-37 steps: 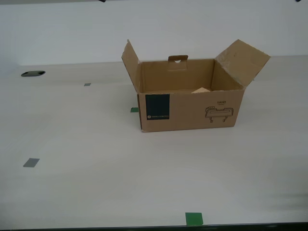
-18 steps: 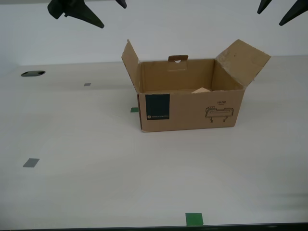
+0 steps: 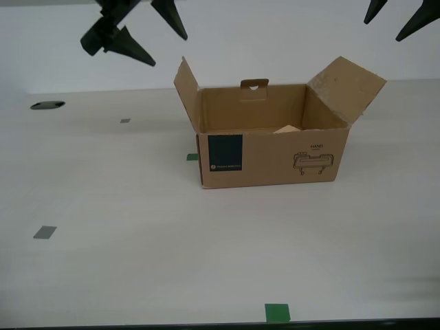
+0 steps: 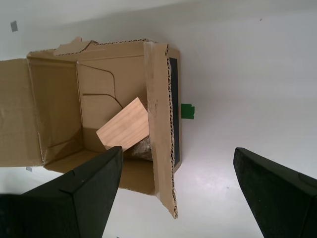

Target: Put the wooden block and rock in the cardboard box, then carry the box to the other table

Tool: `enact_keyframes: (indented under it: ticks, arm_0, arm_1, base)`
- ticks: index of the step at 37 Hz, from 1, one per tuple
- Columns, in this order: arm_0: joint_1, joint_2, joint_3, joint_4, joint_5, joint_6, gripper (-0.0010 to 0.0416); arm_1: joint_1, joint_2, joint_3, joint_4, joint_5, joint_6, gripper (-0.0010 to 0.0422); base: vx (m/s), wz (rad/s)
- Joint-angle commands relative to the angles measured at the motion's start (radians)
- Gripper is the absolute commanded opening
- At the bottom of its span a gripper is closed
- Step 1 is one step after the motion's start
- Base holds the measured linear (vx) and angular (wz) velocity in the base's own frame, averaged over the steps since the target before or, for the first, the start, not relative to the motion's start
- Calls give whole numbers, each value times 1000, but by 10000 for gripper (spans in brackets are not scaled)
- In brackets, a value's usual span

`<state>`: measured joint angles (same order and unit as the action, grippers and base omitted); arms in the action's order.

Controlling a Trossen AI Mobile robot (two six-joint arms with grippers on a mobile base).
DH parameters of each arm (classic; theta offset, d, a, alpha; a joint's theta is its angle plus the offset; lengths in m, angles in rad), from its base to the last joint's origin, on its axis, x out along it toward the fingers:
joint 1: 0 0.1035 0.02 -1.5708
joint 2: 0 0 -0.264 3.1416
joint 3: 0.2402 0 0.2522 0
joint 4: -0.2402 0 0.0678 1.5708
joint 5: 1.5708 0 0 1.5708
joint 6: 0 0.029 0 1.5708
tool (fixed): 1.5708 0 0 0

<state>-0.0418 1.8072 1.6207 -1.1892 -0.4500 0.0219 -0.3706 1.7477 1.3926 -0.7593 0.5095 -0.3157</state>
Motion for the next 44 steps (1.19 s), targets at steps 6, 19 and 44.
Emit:
enact_keyframes:
  ticks: [6, 19, 44]
  arm_0:
    - [5, 21, -28, 13, -19, -16, 311]
    - [17, 21, -147, 104, -75, -22, 310]
    - [76, 21, -228, 219, -84, -14, 311]
  arm_1:
    - [-2, 48, -1, 15, 38, -2, 341]
    - [-4, 48, -3, 55, 40, -27, 341]
    - [-24, 172, 0, 137, 82, -63, 341]
  base:
    - [0, 0]
    - [0, 0]
    - [0, 0]
